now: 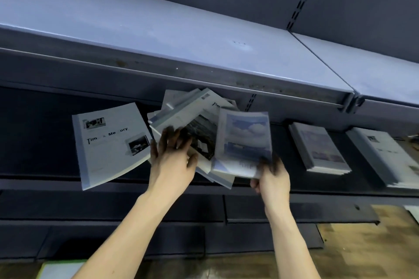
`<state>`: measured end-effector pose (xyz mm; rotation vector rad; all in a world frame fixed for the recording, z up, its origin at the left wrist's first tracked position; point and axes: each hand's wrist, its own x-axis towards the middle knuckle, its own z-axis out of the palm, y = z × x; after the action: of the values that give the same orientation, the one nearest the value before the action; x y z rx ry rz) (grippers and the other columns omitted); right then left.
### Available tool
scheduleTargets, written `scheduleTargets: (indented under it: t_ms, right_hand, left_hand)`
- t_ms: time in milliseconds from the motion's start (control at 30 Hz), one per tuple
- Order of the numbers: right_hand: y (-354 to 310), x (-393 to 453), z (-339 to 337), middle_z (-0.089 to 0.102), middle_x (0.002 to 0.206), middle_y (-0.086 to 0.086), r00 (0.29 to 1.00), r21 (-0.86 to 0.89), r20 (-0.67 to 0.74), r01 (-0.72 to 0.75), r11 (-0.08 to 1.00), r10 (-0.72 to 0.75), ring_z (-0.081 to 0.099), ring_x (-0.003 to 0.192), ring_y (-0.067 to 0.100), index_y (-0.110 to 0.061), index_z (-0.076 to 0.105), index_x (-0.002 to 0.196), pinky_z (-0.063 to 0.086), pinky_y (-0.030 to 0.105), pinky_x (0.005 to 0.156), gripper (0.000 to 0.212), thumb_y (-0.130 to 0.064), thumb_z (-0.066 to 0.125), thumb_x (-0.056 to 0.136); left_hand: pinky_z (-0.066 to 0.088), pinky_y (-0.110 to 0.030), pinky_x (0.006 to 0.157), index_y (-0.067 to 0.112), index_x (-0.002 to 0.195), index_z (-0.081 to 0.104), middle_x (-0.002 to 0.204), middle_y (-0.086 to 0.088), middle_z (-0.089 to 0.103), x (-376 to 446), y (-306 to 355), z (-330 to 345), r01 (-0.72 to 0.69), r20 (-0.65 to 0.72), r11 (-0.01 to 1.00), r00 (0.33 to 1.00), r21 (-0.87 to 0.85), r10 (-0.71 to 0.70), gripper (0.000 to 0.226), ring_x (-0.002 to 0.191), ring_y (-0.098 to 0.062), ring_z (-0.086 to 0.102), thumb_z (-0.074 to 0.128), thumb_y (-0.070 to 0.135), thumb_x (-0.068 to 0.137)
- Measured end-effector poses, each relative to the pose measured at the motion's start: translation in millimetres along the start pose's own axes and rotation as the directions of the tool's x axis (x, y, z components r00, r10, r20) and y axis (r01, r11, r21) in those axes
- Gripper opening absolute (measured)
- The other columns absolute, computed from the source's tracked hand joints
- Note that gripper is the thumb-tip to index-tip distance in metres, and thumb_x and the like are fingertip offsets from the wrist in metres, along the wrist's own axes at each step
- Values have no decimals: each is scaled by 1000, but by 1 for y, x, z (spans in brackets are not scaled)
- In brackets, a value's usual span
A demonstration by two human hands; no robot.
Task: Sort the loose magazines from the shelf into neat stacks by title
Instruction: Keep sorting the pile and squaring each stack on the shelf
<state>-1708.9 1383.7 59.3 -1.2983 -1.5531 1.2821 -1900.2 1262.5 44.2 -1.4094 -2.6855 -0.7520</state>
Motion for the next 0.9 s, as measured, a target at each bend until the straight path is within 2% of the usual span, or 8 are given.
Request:
scheduleTargets:
  t_ms: [200,333,433,500,667,900]
  right_hand:
    - [12,-20,-29,65,97,5,990,136,-104,-80,988,94,48,46,12,-25,56,129,39,22,42,26,-22,47,104]
    - [15,-33,-54,65,94,4,983,164,-144,-91,982,115,49,49,12,-29,58,126,41,22,45,25,-22,46,105]
    - [20,-38,-73,66,93,2,979,174,-170,-85,981,115,49,49,11,-30,60,123,41,23,45,25,-23,44,105]
    - [24,-40,-84,66,91,2,976,181,-181,-84,980,118,48,48,11,-30,61,120,40,22,45,24,-22,44,105]
    - [35,-43,-126,66,88,2,974,195,-197,-76,978,115,45,49,12,-36,62,110,37,23,44,24,-21,43,105]
    - [59,-41,-206,66,87,1,965,167,-221,-107,980,142,46,51,12,-35,60,119,39,25,47,25,-23,42,105]
  left_hand:
    - [4,-56,120,31,137,54,154,-3,35,-4,18,-1,-79,-19,996,997,-44,78,46,148,-32,16,58,35,92]
    - [10,-57,120,37,137,51,150,2,41,-9,43,-2,-123,30,988,991,-96,127,43,141,-34,30,52,36,94]
    - [11,-53,120,33,133,55,147,2,42,-14,63,1,-150,54,984,986,-96,156,39,137,-29,34,50,37,95]
    - [13,-53,119,31,138,50,145,1,44,-18,76,4,-150,75,984,985,-100,157,43,135,-28,36,50,38,95]
    - [19,-52,117,29,146,38,149,-2,39,-26,114,18,-189,76,979,978,-76,195,53,139,-29,29,49,39,96]
    - [8,-49,120,28,149,35,154,-1,32,-47,186,50,-248,90,963,962,-101,257,55,147,-28,14,51,36,97]
